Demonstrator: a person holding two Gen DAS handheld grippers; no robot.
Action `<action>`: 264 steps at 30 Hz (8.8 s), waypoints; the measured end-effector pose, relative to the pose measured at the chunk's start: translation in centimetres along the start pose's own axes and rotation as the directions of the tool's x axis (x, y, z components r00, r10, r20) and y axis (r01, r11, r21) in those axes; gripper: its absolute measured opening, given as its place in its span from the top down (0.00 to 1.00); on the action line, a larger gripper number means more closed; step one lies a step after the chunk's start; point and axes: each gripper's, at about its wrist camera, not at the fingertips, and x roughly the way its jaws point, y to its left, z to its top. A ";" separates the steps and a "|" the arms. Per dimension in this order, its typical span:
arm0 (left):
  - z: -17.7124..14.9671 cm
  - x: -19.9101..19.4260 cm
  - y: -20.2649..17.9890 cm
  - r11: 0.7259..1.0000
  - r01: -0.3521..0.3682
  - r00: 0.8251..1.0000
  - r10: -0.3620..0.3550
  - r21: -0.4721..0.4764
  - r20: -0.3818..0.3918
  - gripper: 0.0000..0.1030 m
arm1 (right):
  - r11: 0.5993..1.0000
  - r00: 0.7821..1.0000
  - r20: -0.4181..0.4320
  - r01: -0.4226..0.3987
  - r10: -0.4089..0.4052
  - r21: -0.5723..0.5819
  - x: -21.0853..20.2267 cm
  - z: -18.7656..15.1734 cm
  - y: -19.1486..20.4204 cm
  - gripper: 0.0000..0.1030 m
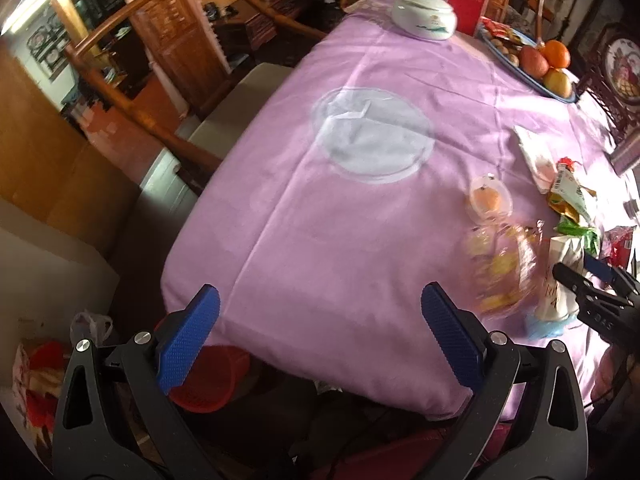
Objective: Collect trash
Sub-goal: 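Close the right tool on the white paper cup and lift it, then grasp the clear cup with orange piece with the left tool while the right tool holds the paper cup, then carry both cups to the red basket while the left tool drops the clear cup in, then open the right tool to drop the paper cup into the red basket, then bring both tools back over the table, then move the left tool down onto the green tea packet, then grasp the green tea packet with the left tool while the right tool grasps the red jelly cup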
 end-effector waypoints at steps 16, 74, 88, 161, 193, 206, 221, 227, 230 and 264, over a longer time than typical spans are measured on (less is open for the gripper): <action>6.8 6.4 -13.5 0.931 0.220 0.976 -0.207 0.290 -0.075 0.05 | 0.968 0.940 0.284 0.128 -0.188 0.217 -11.8 -5.1 -5.6 0.29; -13.7 -0.2 23.0 0.791 -0.107 0.994 0.102 -0.602 -0.043 0.45 | 0.826 0.893 0.142 -0.322 0.427 -0.462 -7.3 2.9 20.1 0.29; -16.8 -0.9 29.5 0.719 -0.156 0.987 0.134 -0.677 -0.086 0.22 | 0.712 0.896 -0.051 -0.383 0.440 -0.588 -5.3 0.6 30.1 0.29; 1.6 4.8 -30.7 0.715 0.452 0.892 -0.375 0.533 -0.252 0.15 | 0.849 0.922 0.301 0.053 -0.245 0.526 -15.0 -12.9 -14.4 0.18; 3.2 5.5 -30.1 0.793 0.301 0.953 -0.274 0.530 -0.130 0.12 | 0.887 0.942 0.305 -0.015 -0.143 0.461 -13.0 -11.0 -16.7 0.18; 3.0 9.4 -32.5 0.809 0.323 0.946 -0.263 0.491 -0.189 0.27 | 0.831 0.941 0.278 0.005 -0.193 0.557 -13.3 -13.7 -19.3 0.18; 4.0 4.6 -28.1 0.808 0.394 0.918 -0.370 0.437 -0.144 0.58 | 0.883 0.951 0.296 -0.059 -0.093 0.466 -10.9 -8.8 -19.3 0.18; 2.9 6.1 -29.3 0.828 0.351 0.936 -0.305 0.437 -0.175 0.23 | 0.905 0.955 0.288 -0.059 -0.072 0.420 -10.7 -8.7 -18.1 0.18; 2.7 7.1 -30.3 0.834 0.336 0.942 -0.283 0.438 -0.183 0.17 | 0.899 0.955 0.283 -0.047 -0.087 0.435 -11.0 -9.4 -18.6 0.18; 4.4 10.6 -31.9 0.915 0.288 0.948 -0.230 0.284 -0.221 0.07 | 0.889 0.964 0.257 -0.063 -0.062 0.453 -10.8 -10.7 -20.0 0.18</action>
